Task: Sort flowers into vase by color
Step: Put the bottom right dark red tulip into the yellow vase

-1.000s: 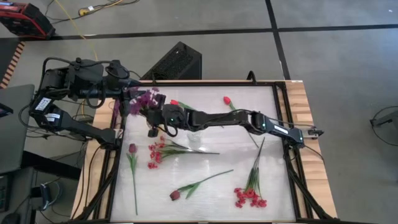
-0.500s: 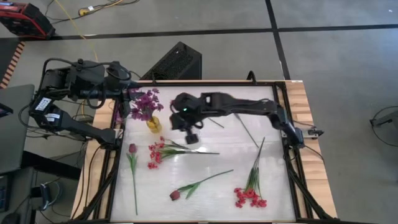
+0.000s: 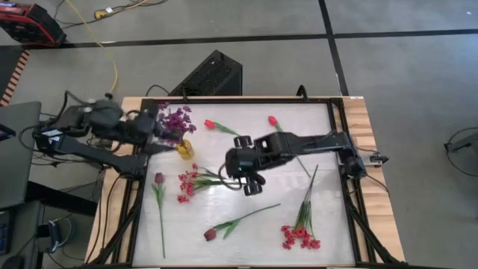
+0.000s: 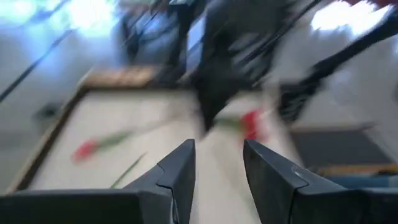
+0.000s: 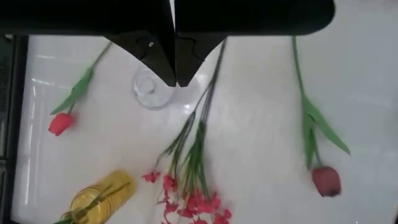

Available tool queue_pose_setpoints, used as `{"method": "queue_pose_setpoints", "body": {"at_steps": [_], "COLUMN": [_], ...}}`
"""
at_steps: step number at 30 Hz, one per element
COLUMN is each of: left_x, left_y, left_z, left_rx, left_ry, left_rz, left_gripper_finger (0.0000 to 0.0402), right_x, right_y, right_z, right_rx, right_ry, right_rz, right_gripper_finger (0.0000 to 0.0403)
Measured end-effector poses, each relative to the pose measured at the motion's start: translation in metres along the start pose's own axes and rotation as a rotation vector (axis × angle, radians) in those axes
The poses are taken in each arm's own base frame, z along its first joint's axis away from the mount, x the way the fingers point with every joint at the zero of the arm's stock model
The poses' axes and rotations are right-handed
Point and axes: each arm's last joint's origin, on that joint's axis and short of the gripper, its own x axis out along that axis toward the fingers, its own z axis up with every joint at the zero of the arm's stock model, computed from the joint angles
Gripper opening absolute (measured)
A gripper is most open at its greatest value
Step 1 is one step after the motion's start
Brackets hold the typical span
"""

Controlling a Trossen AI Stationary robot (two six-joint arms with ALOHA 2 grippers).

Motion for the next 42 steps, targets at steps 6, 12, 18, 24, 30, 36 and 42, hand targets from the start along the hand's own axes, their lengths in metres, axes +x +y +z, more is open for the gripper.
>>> {"method": "queue_pose_setpoints", "body": {"at_steps": [6,12,18,24,30,36,42], "left_x": [-0.001,0.036,0.070,0.090,0.104,0.119,0.138], "left_y": [-0.025,-0.054,-0.087,-0.116,-0.135,-0.146,-0.156], "left_z": [0.003,-0.040,-0.093,-0.146,-0.183,-0.213,-0.233], "left_rx": [0.031,0.034,0.046,0.060,0.035,0.045,0.058], "left_ry": [-0.163,-0.057,0.043,0.103,0.119,0.161,0.204], "left_rz": [-0.296,-0.354,-0.409,-0.341,-0.292,-0.220,-0.179], "left_gripper_finger": [0.0123,0.0123,0.0123,0.0123,0.0123,0.0123,0.0123], "right_x": [0.000,0.045,0.083,0.109,0.128,0.151,0.155], "right_y": [0.019,0.060,0.106,0.128,0.134,0.135,0.132], "right_z": [0.001,-0.010,-0.025,-0.042,-0.063,-0.077,-0.079], "right_rx": [0.058,0.002,-0.022,-0.016,-0.028,-0.015,-0.010], "right_ry": [-0.006,0.049,0.042,0.045,0.115,0.086,0.085], "right_rz": [0.009,0.055,0.168,0.191,0.185,0.232,0.231], "right_gripper_finger": [0.0019,0.0025,0.0041,0.0044,0.0064,0.0126,0.0181]}}
